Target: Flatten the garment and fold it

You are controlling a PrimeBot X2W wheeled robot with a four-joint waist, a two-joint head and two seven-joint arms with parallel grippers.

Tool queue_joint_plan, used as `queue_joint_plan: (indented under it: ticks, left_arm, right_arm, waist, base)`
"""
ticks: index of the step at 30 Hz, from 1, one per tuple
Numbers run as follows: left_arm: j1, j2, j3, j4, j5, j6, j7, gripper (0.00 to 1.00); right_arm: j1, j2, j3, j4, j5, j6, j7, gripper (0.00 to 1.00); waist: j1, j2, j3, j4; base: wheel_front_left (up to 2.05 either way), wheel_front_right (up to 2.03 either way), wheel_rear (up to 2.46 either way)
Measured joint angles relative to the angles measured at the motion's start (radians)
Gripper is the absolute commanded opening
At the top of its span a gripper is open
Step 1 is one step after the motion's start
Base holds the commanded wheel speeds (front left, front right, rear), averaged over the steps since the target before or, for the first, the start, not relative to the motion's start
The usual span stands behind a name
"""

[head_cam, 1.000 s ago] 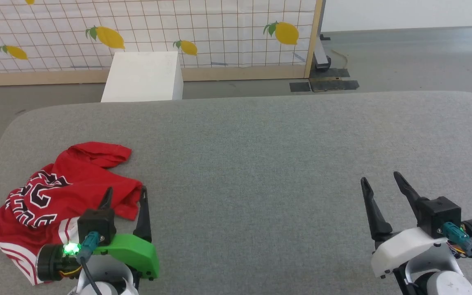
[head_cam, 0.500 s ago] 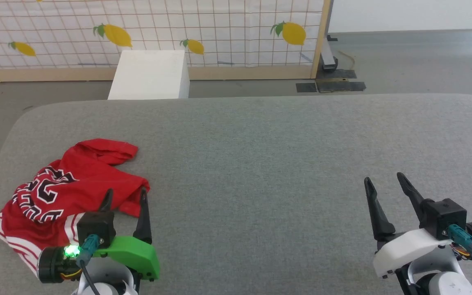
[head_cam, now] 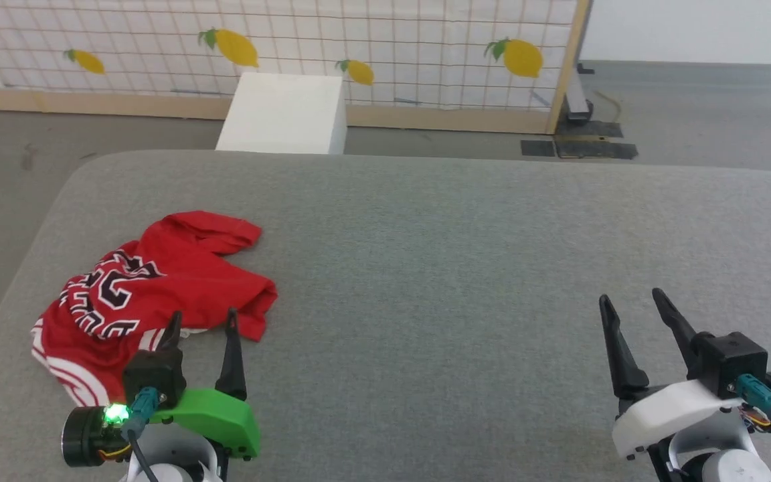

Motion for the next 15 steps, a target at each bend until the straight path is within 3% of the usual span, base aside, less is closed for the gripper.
queue_joint_plan:
  ticks: [15]
  left_arm:
    - [0.001, 0.0, 0.0, 0.012, -0.004, 0.009, -0.032, 1.0]
  right_arm:
    - [0.01, 0.0, 0.001, 0.03, 0.017, 0.0, -0.032, 1.0]
  waist:
    - [0.0, 0.0, -0.009, 0.096]
  base:
    - [0.0, 0.0, 0.0]
